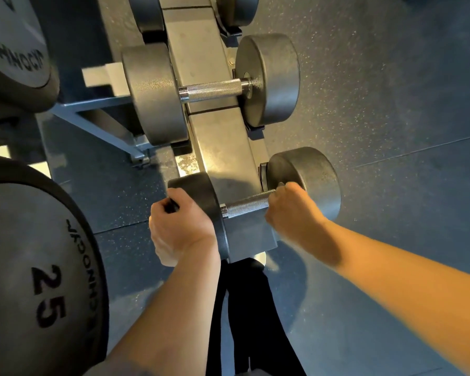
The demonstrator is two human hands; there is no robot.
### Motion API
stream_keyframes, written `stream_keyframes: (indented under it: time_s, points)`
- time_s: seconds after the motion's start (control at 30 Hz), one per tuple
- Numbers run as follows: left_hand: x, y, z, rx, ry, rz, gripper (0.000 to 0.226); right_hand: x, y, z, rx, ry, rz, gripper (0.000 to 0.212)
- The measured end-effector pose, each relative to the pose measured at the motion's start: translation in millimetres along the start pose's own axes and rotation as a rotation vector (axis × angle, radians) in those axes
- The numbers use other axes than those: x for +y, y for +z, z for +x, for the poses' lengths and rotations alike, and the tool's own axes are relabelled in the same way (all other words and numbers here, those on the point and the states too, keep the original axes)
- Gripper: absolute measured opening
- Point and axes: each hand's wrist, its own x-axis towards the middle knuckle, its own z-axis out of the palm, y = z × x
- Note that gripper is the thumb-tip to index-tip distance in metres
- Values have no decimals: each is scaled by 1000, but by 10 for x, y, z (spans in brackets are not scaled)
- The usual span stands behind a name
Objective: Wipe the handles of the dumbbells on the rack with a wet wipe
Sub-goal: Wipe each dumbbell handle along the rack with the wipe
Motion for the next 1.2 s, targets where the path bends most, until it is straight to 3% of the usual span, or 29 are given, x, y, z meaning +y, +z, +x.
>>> stream_keyframes:
  time_s: [0.1, 0.23, 0.37, 0.5, 0.63, 0.77, 0.83, 0.93, 1.1, 1.2]
  points:
    - [-9, -3, 19, 5, -3, 15, 41, 205, -40, -27, 72, -12, -108, 23]
    - [-22, 7, -1, 8, -9, 15, 41, 225, 3, 288, 107, -64, 30, 20]
    - [0, 16, -16, 34, 11, 24, 41, 83, 78, 458, 159, 143, 863, 28]
    - [-3, 13, 1, 47, 0, 36, 42, -226, 11, 444, 240, 234, 1103, 24]
    - [12, 19, -15, 44, -34, 14, 42, -207, 11, 442, 285, 222, 1124, 24]
    - [14, 29, 33, -9, -31, 4, 38, 97, -13, 249, 131, 261, 897, 33]
    - [-7, 3, 36, -62, 21, 38, 40, 172, -181, -35, 182, 308, 955, 29]
    - [-45, -128, 32, -209, 86, 7, 48, 129, -536, -635, 348, 333, 1282, 22]
    - [-196, -524, -356, -493, 270, 12, 55, -95, -972, -1170, 385, 406, 1742, 41]
    - [-494, -952, -737, -696, 369, -154, 51, -335, -1226, -1298, 424, 512, 1957, 29]
